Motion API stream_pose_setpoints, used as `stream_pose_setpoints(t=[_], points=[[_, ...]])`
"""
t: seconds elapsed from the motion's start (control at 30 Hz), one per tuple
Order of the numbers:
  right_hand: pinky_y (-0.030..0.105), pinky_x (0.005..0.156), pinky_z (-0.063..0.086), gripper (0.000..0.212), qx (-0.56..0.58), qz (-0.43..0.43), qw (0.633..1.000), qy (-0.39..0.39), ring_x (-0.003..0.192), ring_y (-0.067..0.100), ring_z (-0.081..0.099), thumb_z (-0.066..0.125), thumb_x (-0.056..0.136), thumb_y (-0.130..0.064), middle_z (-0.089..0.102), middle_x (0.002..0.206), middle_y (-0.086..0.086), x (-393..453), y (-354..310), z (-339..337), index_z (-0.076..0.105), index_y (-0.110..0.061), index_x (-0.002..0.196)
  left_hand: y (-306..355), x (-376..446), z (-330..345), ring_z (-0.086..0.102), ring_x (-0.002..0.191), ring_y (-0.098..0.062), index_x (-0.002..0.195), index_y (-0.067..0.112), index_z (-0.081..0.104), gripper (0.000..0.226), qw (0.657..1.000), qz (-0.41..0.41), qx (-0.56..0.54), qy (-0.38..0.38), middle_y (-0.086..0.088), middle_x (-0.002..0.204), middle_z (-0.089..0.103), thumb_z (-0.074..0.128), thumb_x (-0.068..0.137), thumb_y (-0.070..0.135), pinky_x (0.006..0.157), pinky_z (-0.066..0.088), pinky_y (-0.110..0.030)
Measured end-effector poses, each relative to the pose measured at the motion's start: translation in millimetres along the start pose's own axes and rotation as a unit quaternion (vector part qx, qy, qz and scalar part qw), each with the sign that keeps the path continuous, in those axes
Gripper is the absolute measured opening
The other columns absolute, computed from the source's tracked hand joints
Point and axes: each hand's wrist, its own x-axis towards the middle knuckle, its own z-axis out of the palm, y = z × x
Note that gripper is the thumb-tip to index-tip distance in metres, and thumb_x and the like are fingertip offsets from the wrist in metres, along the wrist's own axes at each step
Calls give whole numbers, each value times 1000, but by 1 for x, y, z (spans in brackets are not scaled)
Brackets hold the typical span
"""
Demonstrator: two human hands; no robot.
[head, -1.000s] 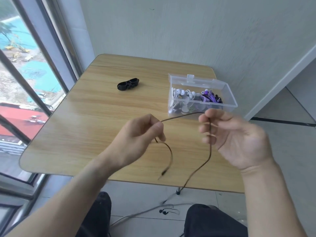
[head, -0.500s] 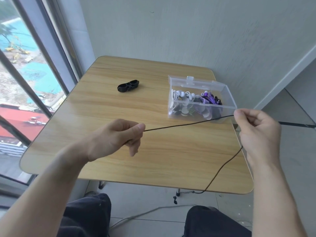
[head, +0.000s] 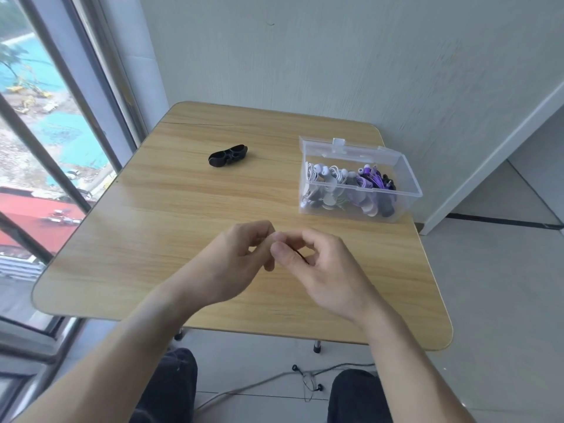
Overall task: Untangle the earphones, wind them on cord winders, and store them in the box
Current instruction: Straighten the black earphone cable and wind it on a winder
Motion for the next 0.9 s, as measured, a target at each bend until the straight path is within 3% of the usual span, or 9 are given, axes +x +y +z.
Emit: stream_pose_setpoints(t=[0.07, 0.17, 0.27, 0.33, 0.47, 0.57, 0.7, 0.77, 0.9], points=[[41, 79, 59, 15, 2, -8, 1000, 7, 83, 21, 73, 74, 90, -30, 78, 90, 0, 3, 2, -10, 76, -17, 98, -6, -1, -3, 44, 44, -3, 79, 23, 59, 27, 999, -4, 36, 6, 23, 66, 58, 55, 94, 45, 48, 36, -13], [31, 70, 55, 16, -19, -39, 999, 31, 72, 13, 68, 74, 87, -30, 75, 78, 1, 2, 3, -29, 75, -14, 86, -10, -3, -13, 59, 58, -9, 89, 34, 64, 26, 997, -36, 49, -41, 17, 81, 69, 59, 86, 59, 59, 48, -21], [25, 58, 46, 23, -12, -40, 989, 145, 59, 5, 53, 63, 89, -41, 63, 64, -6, 2, 9, -47, 68, -20, 83, -10, -4, -19, 50, 52, -13, 88, 27, 70, 21, 992, -41, 47, -106, 11, 65, 69, 59, 96, 43, 54, 43, -25], [32, 57, 39, 29, 9, -28, 973, 229, 55, 8, 45, 57, 98, -43, 56, 63, -12, 4, 18, -60, 61, -24, 76, -11, -4, -22, 38, 46, -9, 79, 26, 69, 26, 993, -42, 28, -106, 8, 51, 57, 55, 100, 32, 49, 35, -21], [36, 56, 33, 38, 30, -8, 953, 302, 54, 11, 41, 52, 100, -45, 53, 61, -11, 4, 26, -84, 58, -23, 69, -14, -4, -24, 38, 50, -9, 77, 26, 63, 34, 994, -40, -79, -66, 10, 52, 47, 51, 91, 55, 50, 35, -23], [31, 51, 36, 33, 22, -13, 964, 263, 53, 14, 46, 57, 101, -35, 58, 62, -5, -1, 22, -81, 61, -13, 78, -13, -4, -15, 65, 83, -5, 109, 33, 62, 49, 995, -44, -65, -59, 13, 90, 70, 50, 81, 71, 78, 54, -30], [30, 48, 47, 25, 68, -20, 991, 109, 58, 20, 63, 62, 91, -29, 73, 74, 9, -2, 8, -53, 64, -3, 90, 5, -4, 13, 58, 117, 5, 143, 27, 44, 68, 998, 8, -66, -22, 15, 127, 63, 62, 87, 62, 98, 50, -26], [31, 49, 51, 26, 95, -29, 993, 58, 62, 22, 68, 62, 90, -25, 75, 79, 12, -1, 4, -43, 64, 2, 93, 11, -2, 23, 67, 105, -1, 137, 22, 52, 58, 995, 12, -101, -12, 9, 115, 71, 68, 87, 46, 92, 54, -28], [22, 47, 44, 29, 65, -35, 995, 73, 55, 8, 57, 67, 85, -33, 68, 68, -3, -1, 3, -42, 68, -4, 88, 18, 1, 22, 68, 58, -14, 94, 19, 70, 6, 992, -6, -123, 38, 1, 74, 74, 71, 91, 24, 60, 54, -27]])
